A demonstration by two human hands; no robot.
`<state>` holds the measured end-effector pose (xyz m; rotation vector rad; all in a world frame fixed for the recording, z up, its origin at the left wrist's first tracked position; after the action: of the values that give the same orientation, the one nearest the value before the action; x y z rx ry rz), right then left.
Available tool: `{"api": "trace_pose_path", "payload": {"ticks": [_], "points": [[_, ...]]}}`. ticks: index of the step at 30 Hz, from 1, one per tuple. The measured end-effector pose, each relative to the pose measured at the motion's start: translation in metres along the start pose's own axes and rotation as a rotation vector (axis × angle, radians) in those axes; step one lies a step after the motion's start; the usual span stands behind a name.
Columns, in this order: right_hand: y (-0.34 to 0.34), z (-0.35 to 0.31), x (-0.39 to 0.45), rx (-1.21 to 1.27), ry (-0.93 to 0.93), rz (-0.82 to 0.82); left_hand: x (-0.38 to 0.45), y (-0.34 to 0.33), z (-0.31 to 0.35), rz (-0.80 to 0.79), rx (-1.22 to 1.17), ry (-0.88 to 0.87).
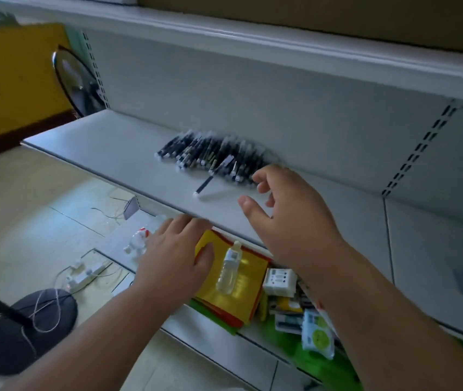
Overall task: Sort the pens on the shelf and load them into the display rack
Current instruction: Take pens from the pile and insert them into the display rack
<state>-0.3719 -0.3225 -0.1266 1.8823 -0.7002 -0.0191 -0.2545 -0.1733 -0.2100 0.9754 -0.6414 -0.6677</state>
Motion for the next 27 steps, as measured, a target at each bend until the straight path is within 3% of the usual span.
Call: {"api": "trace_pose_path", "payload": {"ticks": [9, 16, 27], "points": [[-0.03, 0.014, 0.076, 0.046, 0.039, 0.015, 0.04, 0.006, -0.033, 0.031, -0.02, 0.073], [-0.058, 0.006, 0.109, -0.006, -0.017, 0.019, 0.082, 0.011, -0.068, 0.02, -0.047, 0.0], [-0.122, -0.014, 0.125, -0.074, -0.474, 0.052, 0.183, 0.019, -0.142, -0.126, -0.138, -0.308]]}}
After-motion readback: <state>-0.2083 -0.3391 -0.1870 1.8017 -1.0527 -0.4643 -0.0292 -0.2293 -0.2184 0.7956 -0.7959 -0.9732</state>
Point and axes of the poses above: each hand's wrist, its own x-axis towards the middle knuckle, its own y-axis out of the back of the hand, z = x × y, the point moved 1 cm from there along x, towards the middle knuckle, and after that the axes turned 3 degrees about -z, right-handed, at the moved point
